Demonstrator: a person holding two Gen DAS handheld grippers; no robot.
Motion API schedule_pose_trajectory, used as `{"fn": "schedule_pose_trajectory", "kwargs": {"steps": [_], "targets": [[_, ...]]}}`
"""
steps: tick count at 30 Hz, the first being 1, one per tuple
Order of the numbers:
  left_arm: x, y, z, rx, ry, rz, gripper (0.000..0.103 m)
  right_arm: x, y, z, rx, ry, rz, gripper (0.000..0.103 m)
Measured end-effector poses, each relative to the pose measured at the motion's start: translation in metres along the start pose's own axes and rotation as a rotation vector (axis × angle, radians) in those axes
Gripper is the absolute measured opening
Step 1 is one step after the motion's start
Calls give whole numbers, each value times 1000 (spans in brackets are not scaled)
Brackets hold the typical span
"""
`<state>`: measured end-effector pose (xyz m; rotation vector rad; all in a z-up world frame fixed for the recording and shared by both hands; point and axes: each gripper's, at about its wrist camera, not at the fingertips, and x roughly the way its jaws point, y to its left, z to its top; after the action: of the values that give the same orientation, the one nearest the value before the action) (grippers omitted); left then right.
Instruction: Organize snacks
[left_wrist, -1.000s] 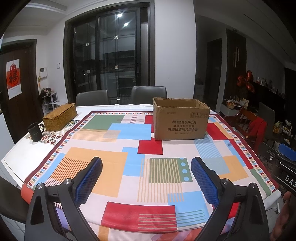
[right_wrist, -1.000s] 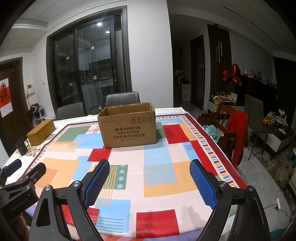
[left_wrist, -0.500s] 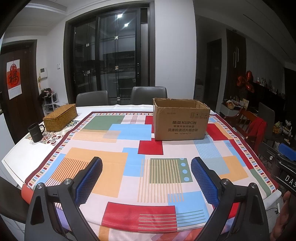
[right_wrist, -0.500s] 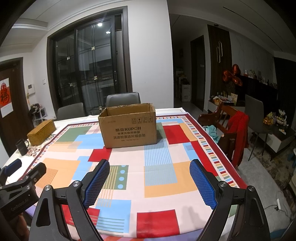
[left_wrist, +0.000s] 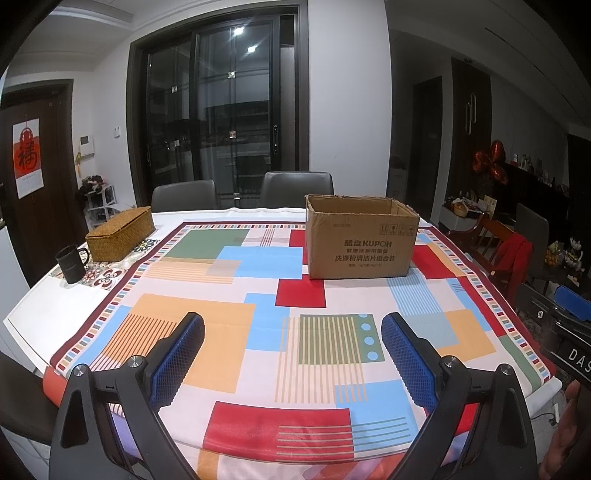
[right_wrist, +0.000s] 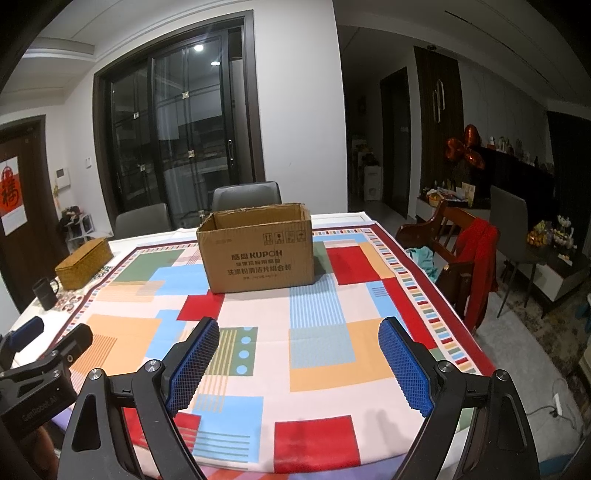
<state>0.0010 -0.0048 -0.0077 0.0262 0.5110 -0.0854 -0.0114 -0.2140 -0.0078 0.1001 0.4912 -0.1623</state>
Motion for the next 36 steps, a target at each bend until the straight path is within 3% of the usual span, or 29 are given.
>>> {"fn": "schedule_pose_trajectory", "kwargs": {"steps": [36], "targets": [[-1,3,0,-4,3,-3,98,1,-2,1,-3,-3,-1,89]]}}
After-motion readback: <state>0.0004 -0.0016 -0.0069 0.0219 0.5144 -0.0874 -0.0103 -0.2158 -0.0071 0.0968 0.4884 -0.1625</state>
